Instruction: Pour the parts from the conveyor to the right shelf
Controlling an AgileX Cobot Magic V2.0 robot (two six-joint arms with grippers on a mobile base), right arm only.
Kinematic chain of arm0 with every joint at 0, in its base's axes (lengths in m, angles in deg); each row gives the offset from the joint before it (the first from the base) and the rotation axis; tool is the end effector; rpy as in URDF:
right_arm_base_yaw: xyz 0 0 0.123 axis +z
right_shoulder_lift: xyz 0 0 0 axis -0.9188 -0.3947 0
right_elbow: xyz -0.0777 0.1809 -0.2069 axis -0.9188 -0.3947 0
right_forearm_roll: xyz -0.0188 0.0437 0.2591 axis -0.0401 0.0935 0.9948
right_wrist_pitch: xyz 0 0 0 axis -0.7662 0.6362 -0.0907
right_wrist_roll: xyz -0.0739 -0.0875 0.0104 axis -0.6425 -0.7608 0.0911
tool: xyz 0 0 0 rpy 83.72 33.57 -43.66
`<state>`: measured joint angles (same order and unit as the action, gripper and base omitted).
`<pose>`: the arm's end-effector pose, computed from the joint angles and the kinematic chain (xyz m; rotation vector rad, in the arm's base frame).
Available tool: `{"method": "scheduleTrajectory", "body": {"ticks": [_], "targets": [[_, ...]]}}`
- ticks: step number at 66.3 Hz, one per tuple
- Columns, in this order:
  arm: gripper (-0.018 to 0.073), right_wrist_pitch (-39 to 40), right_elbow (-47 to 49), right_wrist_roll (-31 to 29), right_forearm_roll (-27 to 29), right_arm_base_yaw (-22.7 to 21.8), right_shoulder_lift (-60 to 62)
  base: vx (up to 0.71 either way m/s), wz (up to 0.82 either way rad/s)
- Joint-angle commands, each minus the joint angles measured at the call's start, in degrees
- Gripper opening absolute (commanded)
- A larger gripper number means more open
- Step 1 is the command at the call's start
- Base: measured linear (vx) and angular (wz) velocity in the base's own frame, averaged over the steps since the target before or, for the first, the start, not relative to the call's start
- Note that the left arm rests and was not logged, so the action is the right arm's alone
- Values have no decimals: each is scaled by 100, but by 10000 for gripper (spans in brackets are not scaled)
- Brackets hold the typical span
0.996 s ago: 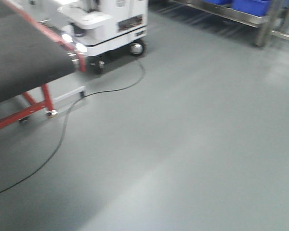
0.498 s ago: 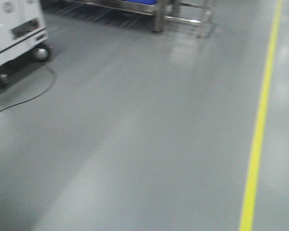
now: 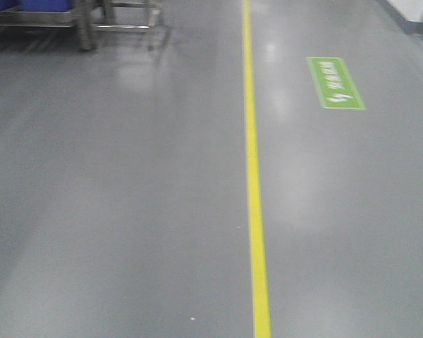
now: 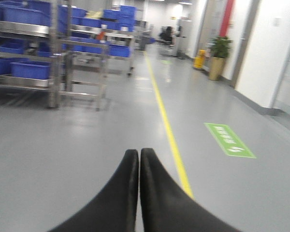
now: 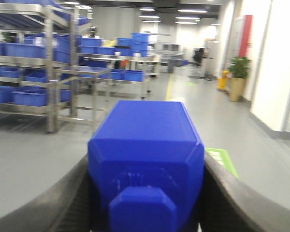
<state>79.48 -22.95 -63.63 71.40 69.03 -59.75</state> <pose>0.0874 0.0058 0.2795 -0.1015 1.4750 -0.0143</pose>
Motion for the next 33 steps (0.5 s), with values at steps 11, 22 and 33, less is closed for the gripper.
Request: {"method": "scheduleTrajectory", "body": {"ticks": [11, 22, 33], "targets": [[-8, 445, 157, -55, -2, -34, -53, -8, -66], [-8, 445, 157, -55, -2, -34, -53, 0, -43], [-8, 445, 157, -55, -2, -34, -53, 8, -16]]}}
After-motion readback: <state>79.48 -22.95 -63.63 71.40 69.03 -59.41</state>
